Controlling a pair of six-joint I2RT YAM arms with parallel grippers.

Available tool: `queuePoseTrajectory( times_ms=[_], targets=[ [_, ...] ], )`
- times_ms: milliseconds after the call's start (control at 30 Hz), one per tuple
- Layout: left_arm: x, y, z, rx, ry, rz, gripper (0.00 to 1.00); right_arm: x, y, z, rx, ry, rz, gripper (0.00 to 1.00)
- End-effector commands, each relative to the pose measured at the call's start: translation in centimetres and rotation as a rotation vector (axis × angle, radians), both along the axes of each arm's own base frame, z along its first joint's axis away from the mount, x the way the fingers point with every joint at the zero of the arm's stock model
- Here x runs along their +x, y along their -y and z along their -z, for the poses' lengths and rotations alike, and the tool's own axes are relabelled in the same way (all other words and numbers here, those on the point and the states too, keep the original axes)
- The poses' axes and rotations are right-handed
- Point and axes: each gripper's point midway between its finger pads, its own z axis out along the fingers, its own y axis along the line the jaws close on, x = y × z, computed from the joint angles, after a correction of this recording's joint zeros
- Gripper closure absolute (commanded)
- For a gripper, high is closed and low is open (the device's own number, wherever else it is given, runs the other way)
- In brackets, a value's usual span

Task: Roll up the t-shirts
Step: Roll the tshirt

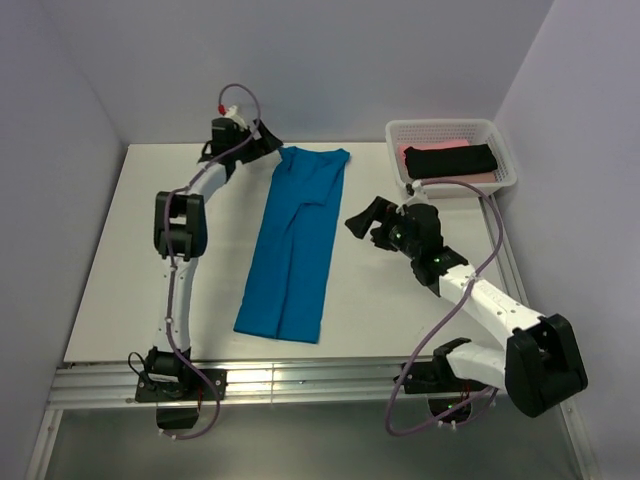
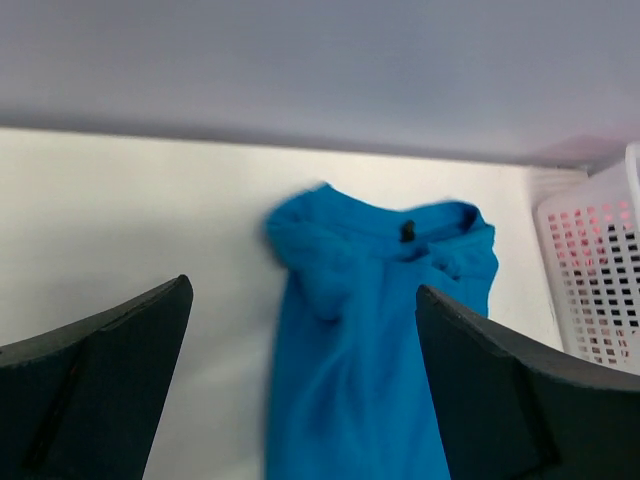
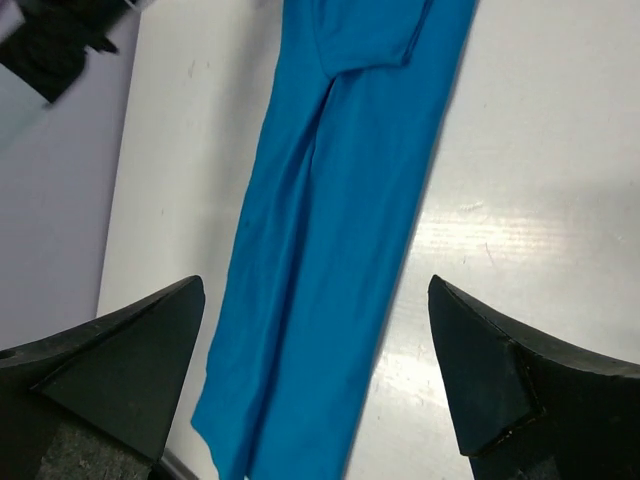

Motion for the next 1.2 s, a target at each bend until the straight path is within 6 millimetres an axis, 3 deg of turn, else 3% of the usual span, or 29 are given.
queuePoseTrajectory(
  times_ms=[0,33,67,100,133,167,200,233,267,300,333,367,467,500,533,567,600,667,733,800,1000,1100,1133,1167],
  targets=[
    [0.4,-7.8,-11.5,0.045,0.189,-0.045,0.0,-1.6,0.0,0.1,-0.056,-0.011,-0.025,0.0],
    [-0.7,-8.6,-10.1,0.077,0.158,-0.029,0.0,-2.0,-0.1,0.1,-0.06,-0.019,-0.03,0.0],
    [-1.9,-9.7,-12.9,0.151,0.228,-0.003,0.01,-2.7,-0.3,0.8,-0.079,-0.056,-0.042,0.0],
    [-3.1,-9.9,-13.1,0.188,0.231,0.029,0.0,-2.8,-0.5,0.7,-0.087,-0.054,-0.045,0.0],
    [-5.4,-9.7,-10.5,0.213,0.183,0.09,0.0,-3.2,-0.5,1.4,-0.106,-0.078,-0.047,0.0],
    [-7.5,-9.7,-13.0,0.287,0.249,0.146,0.0,-3.5,-0.6,1.8,-0.121,-0.095,-0.043,0.0],
    [-9.2,-9.5,-12.8,0.31,0.251,0.184,0.0,-4.4,-1.5,2.3,-0.133,-0.118,-0.07,0.0],
    [-12.3,-9.2,-9.3,0.315,0.186,0.242,0.0,-4.9,-2.2,2.9,-0.138,-0.136,-0.091,0.0],
    [-14.4,-9.4,-12.0,0.368,0.268,0.26,0.0,-5.4,-2.7,3.4,-0.141,-0.152,-0.103,0.0],
    [-16.1,-9.5,-11.5,0.377,0.26,0.266,0.0,-6.3,-3.7,3.9,-0.146,-0.181,-0.133,0.0],
    [-18.4,-9.7,-8.9,0.408,0.259,0.278,0.0,-6.7,-4.0,4.3,-0.148,-0.2,-0.137,0.0],
    [-20.2,-9.7,-11.7,0.434,0.345,0.279,0.01,-7.1,-4.4,4.6,-0.146,-0.213,-0.144,0.0],
    [-25.7,-9.3,-12.5,0.418,0.415,0.289,0.01,-8.3,-5.4,5.8,-0.114,-0.217,-0.137,0.0],
    [-27.8,-9.1,-10.6,0.4,0.383,0.306,0.01,-8.8,-5.6,5.7,-0.104,-0.204,-0.143,0.0],
    [-29.1,-8.8,-10.8,0.387,0.401,0.318,0.0,-9.5,-6.5,5.5,-0.093,-0.187,-0.17,0.0],
    [-30.7,-8.5,-13.0,0.387,0.48,0.321,0.0,-9.5,-6.5,5.5,-0.087,-0.175,-0.147,0.0],
    [-32.2,-8.5,-11.6,0.381,0.46,0.324,0.01,-9.8,-6.5,5.7,-0.097,-0.174,-0.144,0.0],
    [-34.4,-8.7,-13.1,0.401,0.522,0.307,0.0,-11.0,-7.2,6.2,-0.124,-0.187,-0.159,0.0],
    [-35.6,-8.9,-12.4,0.438,0.495,0.335,0.0,-11.5,-8.0,6.6,-0.135,-0.201,-0.176,0.0],
    [-37.5,-8.9,-10.0,0.446,0.374,0.4,0.0,-12.6,-8.6,7.6,-0.166,-0.224,-0.199,0.0],
    [-42.2,-8.4,-8.3,0.528,0.442,0.57,0.0,-14.3,-10.4,8.7,-0.207,-0.235,-0.249,0.0],
    [-45.0,-7.0,-8.8,0.529,0.559,0.734,0.0,-14.9,-10.9,8.7,-0.212,-0.231,-0.269,0.0],
    [-47.2,-6.7,-8.0,0.562,0.616,0.845,0.0,-15.0,-11.0,8.6,-0.208,-0.23,-0.271,0.0],
    [-48.0,-6.7,-7.7,0.596,0.652,0.897,0.0,-15.1,-10.9,8.5,-0.203,-0.227,-0.27,0.0]
  ],
)
